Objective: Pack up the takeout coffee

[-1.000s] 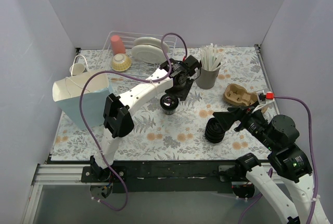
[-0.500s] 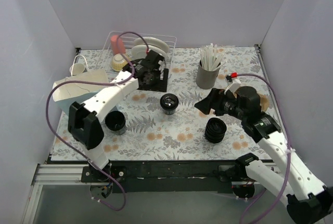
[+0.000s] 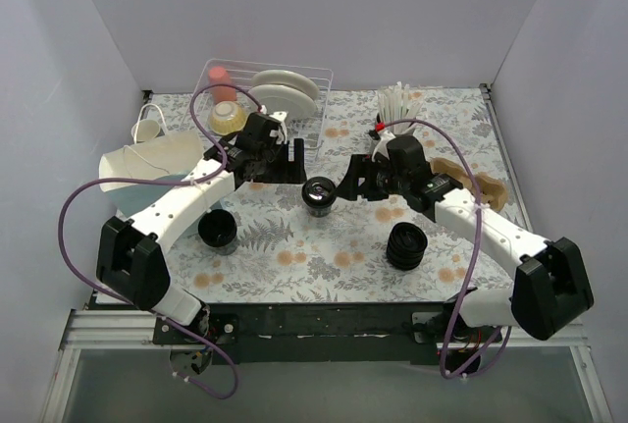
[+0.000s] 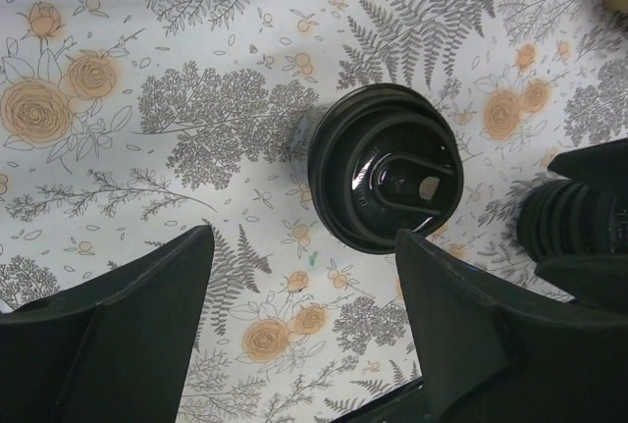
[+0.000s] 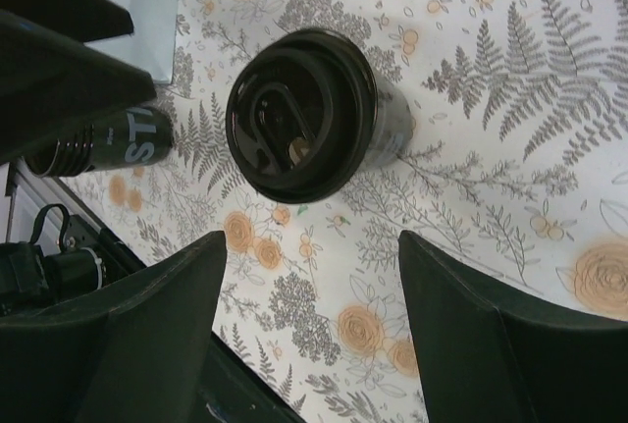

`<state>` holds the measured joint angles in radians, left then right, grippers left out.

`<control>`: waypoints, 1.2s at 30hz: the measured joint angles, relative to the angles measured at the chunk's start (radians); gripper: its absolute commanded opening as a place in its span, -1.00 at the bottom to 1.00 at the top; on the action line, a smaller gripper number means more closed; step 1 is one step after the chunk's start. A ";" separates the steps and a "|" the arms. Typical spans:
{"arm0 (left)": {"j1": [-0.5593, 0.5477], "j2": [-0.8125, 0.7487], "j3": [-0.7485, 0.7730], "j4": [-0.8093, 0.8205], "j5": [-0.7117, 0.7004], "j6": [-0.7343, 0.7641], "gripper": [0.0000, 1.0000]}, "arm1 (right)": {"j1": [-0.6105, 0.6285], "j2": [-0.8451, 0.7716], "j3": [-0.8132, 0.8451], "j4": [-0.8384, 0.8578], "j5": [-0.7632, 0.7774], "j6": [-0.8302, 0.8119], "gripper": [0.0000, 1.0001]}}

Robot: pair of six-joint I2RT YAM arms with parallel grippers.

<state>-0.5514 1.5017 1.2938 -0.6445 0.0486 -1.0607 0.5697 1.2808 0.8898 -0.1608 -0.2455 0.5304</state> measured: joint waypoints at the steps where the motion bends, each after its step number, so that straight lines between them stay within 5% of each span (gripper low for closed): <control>1: 0.002 0.000 -0.011 0.003 0.006 0.002 0.47 | 0.000 0.016 0.012 0.007 -0.005 -0.008 0.58; 21: 0.007 -0.017 -0.183 0.100 0.040 0.067 0.46 | 0.000 0.306 0.204 0.022 -0.117 -0.219 0.61; 36: 0.007 -0.028 -0.227 0.146 0.064 0.058 0.44 | 0.000 0.422 0.276 0.007 -0.176 -0.280 0.34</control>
<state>-0.5442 1.4734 1.0664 -0.4984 0.1127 -1.0027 0.5697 1.7027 1.1656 -0.1535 -0.4213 0.2501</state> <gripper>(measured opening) 0.722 0.692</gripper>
